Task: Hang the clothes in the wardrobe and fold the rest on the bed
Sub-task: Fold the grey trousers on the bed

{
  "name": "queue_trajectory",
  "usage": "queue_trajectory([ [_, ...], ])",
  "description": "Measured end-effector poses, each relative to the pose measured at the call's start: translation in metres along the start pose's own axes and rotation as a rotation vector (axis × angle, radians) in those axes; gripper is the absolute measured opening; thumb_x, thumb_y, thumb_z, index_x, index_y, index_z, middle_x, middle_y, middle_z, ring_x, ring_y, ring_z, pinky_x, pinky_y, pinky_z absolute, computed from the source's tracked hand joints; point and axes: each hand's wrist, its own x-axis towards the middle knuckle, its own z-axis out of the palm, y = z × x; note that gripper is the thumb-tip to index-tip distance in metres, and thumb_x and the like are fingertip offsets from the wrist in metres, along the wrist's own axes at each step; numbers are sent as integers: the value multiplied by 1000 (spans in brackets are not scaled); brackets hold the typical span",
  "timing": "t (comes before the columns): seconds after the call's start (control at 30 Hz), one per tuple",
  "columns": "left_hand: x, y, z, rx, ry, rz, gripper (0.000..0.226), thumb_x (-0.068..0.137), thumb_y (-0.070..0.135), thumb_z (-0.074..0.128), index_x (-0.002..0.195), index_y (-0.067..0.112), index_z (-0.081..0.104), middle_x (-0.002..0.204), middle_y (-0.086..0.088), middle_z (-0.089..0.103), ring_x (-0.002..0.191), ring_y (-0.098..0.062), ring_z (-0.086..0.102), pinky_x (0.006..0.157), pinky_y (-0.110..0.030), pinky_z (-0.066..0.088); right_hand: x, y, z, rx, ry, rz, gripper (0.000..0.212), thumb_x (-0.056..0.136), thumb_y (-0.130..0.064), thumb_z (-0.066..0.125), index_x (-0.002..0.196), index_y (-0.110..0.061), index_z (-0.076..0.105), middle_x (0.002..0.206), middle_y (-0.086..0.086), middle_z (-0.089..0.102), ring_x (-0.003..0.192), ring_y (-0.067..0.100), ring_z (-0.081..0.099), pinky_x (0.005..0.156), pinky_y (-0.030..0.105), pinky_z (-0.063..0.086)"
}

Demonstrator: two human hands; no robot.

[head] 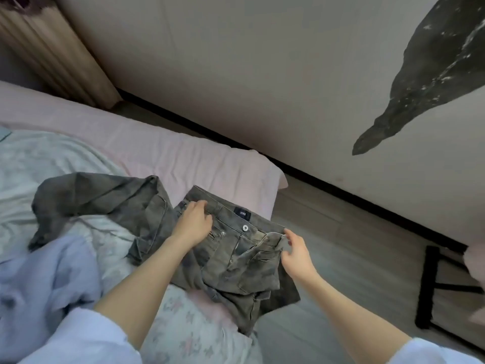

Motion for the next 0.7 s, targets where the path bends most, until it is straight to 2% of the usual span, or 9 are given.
queue_trajectory([
  [0.07,34,-8,6,117,-19,4,66,94,26,49,148,6,16,154,-15,15,142,-32,17,113,-41,23,29,4,12,43,-37,99,67,91,2,38,151,-14,13,154,8,18,135,26,33,88,24,39],
  [0.17,80,-23,14,372,-107,-153,106,83,49,63,149,12,-11,156,-16,-9,144,-37,-7,114,-50,15,72,16,36,176,-79,273,78,91,-3,47,151,-14,-1,158,6,9,142,25,20,107,30,28],
  [0.3,118,-42,23,446,-167,-269,131,66,62,74,147,16,-18,151,-18,22,139,-36,20,110,-52,18,113,35,64,547,-156,493,100,76,-14,54,150,-23,-13,137,7,44,114,22,48,97,33,40],
  [0.4,124,-56,29,264,-80,-199,103,70,51,76,143,7,18,136,-17,45,124,-34,44,98,-43,37,131,46,80,624,-171,569,108,56,-24,51,150,-28,-1,87,0,52,64,11,56,51,25,43],
  [0.47,116,-63,26,171,-12,-135,70,81,47,67,131,6,38,124,-16,56,114,-35,52,87,-39,43,134,49,83,630,-201,570,77,53,-32,58,128,-23,43,64,-4,44,36,6,43,36,20,31],
  [0.53,101,-61,21,169,31,-55,44,90,47,55,112,10,49,108,-15,63,103,-35,57,77,-38,44,134,49,79,611,-236,533,30,49,-38,59,71,-24,44,49,-8,33,31,8,26,37,22,21],
  [0.57,90,-55,19,164,57,-15,37,91,47,51,103,12,49,100,-14,64,97,-35,58,74,-38,44,132,48,74,575,-252,501,24,57,-35,58,63,-23,39,44,-9,29,33,8,21,38,22,18],
  [0.63,65,-34,13,120,127,87,32,92,48,48,93,15,49,84,-8,63,88,-34,59,68,-37,44,123,40,62,503,-270,465,17,74,-20,55,64,-18,42,43,-8,31,37,9,23,42,19,18],
  [0.7,36,-10,9,65,171,203,30,92,47,49,87,18,47,70,0,56,79,-33,58,62,-37,41,109,33,59,431,-272,378,9,81,-6,53,89,-10,53,59,-3,45,47,10,35,42,19,24],
])
